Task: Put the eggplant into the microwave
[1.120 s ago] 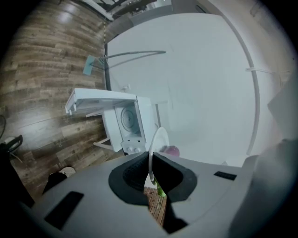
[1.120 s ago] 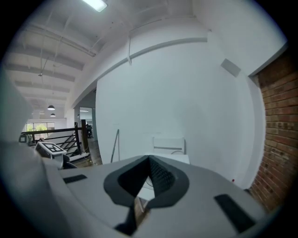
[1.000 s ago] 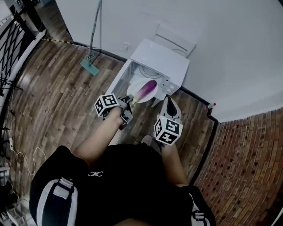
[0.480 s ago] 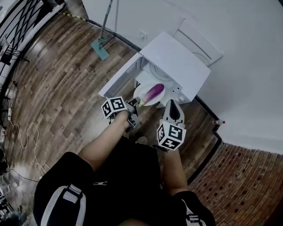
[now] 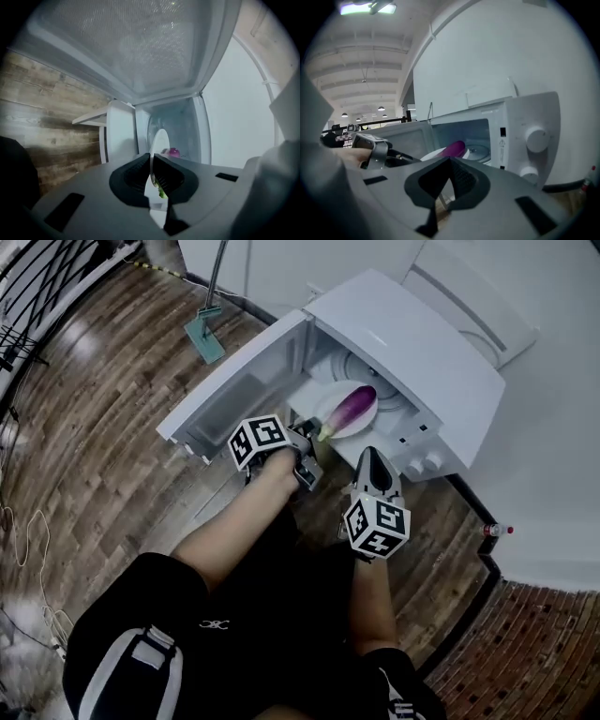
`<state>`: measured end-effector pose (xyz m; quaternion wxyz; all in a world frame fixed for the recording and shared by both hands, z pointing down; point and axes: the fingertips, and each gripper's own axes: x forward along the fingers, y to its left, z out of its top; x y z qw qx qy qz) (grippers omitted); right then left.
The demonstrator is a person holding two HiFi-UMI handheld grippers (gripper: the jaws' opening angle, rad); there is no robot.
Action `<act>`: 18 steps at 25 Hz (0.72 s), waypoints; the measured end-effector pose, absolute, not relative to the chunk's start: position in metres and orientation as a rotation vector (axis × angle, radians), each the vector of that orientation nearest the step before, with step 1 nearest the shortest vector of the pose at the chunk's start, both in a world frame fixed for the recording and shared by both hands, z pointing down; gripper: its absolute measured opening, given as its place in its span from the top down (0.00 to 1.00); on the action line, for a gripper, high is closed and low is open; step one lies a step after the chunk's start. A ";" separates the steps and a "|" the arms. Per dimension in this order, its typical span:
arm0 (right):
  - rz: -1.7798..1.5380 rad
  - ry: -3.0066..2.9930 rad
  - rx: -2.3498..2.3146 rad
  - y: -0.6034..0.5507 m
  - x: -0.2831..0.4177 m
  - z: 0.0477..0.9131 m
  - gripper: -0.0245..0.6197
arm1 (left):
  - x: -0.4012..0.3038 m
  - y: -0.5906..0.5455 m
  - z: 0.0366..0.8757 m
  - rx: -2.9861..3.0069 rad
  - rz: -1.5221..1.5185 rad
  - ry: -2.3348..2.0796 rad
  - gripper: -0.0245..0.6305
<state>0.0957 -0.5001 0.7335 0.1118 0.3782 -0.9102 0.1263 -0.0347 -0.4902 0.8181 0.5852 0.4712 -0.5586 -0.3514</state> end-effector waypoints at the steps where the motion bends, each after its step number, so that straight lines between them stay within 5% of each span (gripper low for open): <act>1: 0.356 -2.687 1.115 -0.502 0.095 0.747 0.95 | -0.037 -0.500 0.825 1.122 -0.823 -1.305 0.93; 18: 0.413 -2.594 1.236 -0.493 0.139 0.808 0.95 | -0.056 -0.614 0.834 1.187 -0.757 -1.307 0.93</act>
